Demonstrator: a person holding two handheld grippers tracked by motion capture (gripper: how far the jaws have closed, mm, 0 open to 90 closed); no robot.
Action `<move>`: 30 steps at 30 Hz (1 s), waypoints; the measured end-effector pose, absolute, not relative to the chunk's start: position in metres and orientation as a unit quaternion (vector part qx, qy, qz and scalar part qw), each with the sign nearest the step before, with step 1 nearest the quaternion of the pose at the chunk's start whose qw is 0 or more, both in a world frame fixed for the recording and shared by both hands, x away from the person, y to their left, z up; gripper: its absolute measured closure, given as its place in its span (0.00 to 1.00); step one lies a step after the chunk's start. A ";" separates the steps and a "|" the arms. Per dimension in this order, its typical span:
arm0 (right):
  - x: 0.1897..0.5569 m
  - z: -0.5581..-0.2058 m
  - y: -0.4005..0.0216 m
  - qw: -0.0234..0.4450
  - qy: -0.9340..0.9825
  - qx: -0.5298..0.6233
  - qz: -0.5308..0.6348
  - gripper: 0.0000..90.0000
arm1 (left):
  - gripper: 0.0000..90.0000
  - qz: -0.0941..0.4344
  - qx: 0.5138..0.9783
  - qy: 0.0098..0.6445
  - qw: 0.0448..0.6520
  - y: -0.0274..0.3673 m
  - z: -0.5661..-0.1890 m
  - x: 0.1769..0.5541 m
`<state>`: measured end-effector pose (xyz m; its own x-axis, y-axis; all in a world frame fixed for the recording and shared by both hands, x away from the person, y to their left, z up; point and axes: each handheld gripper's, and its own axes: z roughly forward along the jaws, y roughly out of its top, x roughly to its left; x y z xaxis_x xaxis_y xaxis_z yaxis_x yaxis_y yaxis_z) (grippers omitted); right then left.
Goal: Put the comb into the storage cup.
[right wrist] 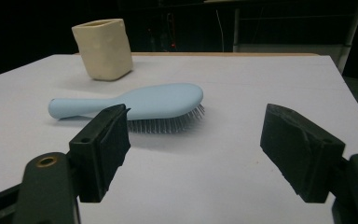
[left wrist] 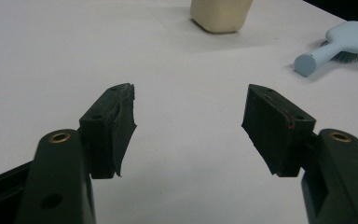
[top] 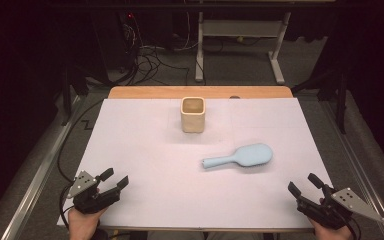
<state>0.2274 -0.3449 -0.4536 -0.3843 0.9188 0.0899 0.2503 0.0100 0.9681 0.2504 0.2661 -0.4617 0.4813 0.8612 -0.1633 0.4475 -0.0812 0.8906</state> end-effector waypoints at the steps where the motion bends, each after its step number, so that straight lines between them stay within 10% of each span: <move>1: 0.228 -0.454 -0.345 0.313 0.639 0.458 0.534 0.27 | 0.38 0.208 0.704 0.465 0.495 0.267 -0.462 0.251; 30: 0.228 -0.452 -0.346 0.320 0.630 0.469 0.530 0.23 | 0.38 0.209 0.706 0.461 0.495 0.265 -0.461 0.250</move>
<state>0.2278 -0.3460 -0.4521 -0.3550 0.9301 0.0945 0.2525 -0.0019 0.9676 0.2503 0.2653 -0.4613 0.4878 0.8579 -0.1616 0.4444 -0.0847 0.8918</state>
